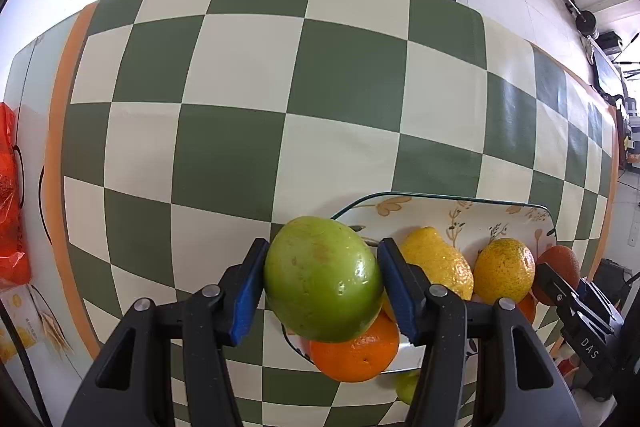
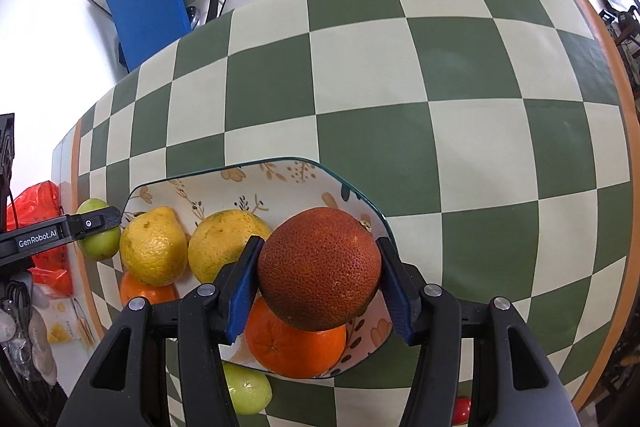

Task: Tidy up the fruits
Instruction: 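Place the green apple and grapefruit on the plate and open both tools, then lift both tools back from the plate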

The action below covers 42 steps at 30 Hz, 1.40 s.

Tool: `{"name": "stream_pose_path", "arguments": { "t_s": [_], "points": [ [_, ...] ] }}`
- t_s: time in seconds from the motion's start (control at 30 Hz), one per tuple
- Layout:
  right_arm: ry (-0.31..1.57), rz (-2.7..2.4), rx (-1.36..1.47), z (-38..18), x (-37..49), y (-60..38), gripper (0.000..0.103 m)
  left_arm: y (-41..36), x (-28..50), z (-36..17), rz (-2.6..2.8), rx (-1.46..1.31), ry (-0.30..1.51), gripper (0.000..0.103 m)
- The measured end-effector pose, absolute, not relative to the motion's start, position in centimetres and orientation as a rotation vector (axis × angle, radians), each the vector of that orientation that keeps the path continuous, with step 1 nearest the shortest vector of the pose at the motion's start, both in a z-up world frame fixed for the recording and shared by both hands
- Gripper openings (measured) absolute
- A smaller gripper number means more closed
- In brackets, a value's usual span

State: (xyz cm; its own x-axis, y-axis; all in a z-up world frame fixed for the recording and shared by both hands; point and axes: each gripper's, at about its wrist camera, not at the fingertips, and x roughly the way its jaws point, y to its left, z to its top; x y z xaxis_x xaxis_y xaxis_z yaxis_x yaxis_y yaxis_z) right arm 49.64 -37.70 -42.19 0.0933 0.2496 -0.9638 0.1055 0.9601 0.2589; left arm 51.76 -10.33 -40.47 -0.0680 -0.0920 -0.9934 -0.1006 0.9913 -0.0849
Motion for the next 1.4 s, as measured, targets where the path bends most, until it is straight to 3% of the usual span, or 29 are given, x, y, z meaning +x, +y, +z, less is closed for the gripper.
{"name": "stream_pose_path", "arguments": {
  "t_s": [0.07,0.13,0.23,0.3,0.97,1.4],
  "points": [
    [1.488,0.103,0.274,-42.3,49.7,-37.5,0.059,-10.1,51.6,-40.6,0.013,-0.158,1.643,0.054],
    [1.482,0.097,0.252,-42.1,49.8,-37.2,0.073,-10.1,51.5,-40.4,0.005,-0.155,1.626,0.061],
    [1.491,0.092,0.247,-41.9,49.9,-37.1,0.087,-10.3,51.2,-40.2,0.004,-0.147,1.619,0.084],
    [1.494,0.077,0.229,-41.7,49.7,-37.0,0.091,-10.4,50.9,-39.9,0.010,-0.145,1.613,0.087],
    [1.327,0.028,0.036,-34.6,40.7,-34.4,0.095,-13.7,38.9,-32.3,0.055,-0.025,1.354,0.089],
    [1.167,0.032,0.065,-25.9,32.4,-35.6,0.096,-15.3,31.1,-24.1,0.025,0.002,1.160,0.089]
  ]
}}
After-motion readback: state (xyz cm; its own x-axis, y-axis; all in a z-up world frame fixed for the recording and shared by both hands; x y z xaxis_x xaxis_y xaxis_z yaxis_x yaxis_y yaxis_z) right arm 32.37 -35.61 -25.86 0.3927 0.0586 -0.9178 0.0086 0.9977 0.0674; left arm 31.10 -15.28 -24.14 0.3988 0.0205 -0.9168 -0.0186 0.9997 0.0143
